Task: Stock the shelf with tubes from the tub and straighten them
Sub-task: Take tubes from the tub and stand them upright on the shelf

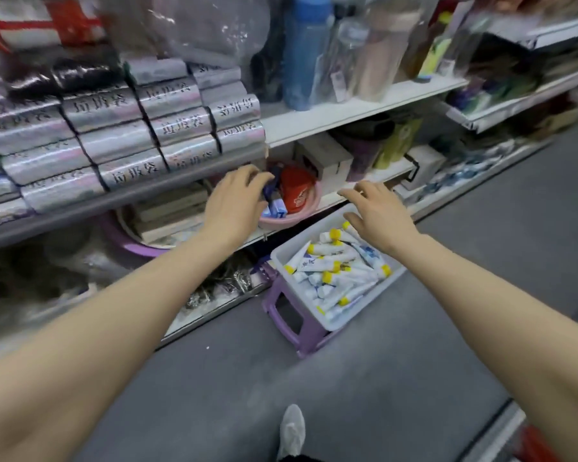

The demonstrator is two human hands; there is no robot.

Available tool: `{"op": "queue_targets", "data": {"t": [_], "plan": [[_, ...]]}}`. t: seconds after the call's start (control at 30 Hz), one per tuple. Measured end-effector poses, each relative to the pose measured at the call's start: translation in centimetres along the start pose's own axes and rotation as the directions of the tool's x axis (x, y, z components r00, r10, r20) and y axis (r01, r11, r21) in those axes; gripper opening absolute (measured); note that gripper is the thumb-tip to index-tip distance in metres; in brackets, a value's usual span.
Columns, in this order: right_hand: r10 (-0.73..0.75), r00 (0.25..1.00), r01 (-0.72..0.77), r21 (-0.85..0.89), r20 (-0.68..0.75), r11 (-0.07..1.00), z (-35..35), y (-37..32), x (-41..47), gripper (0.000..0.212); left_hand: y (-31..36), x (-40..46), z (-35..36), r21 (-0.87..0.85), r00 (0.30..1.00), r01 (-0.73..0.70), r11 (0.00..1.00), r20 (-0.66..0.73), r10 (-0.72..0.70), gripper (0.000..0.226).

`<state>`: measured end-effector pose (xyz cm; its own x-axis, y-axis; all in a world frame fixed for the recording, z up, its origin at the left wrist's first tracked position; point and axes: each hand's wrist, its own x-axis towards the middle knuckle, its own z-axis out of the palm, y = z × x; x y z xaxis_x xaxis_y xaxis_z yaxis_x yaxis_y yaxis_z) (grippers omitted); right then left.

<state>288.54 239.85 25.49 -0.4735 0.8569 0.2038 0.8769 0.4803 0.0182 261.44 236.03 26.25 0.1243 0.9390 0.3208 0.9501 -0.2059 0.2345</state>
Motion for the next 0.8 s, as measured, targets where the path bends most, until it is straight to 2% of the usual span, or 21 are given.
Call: {"op": "queue_targets", "data": {"t": [0.17,0.33,0.5,0.67,0.8], "plan": [[0.163,0.977,-0.177,0.090,0.141,0.980,5.6,6.0,-2.4,0.044,3.6,2.3,7.9,-0.034,0.986,-0.047,0.998,0.158,0.051,0.048],[0.326,0.887,-0.388,0.147,0.328,0.910,12.1,8.5,-4.8,0.048,4.8,3.2,15.7,-0.097,0.933,-0.127,0.987,0.326,0.152,0.052],[0.415,0.764,-0.533,0.121,0.495,0.837,18.6,9.4,-6.6,0.050,4.4,4.1,23.3,-0.165,0.850,-0.103,0.981,0.498,0.173,0.051],[0.496,0.662,-0.662,0.129,0.562,0.738,24.4,10.4,-5.7,0.050,2.6,5.9,31.0,-0.187,0.736,-0.100,0.977,0.647,0.200,0.050],[0.526,0.599,-0.711,0.099,0.604,0.696,28.7,11.4,-3.9,0.051,1.3,7.3,36.1,-0.204,0.652,-0.112,0.973,0.723,0.227,0.050]]}}
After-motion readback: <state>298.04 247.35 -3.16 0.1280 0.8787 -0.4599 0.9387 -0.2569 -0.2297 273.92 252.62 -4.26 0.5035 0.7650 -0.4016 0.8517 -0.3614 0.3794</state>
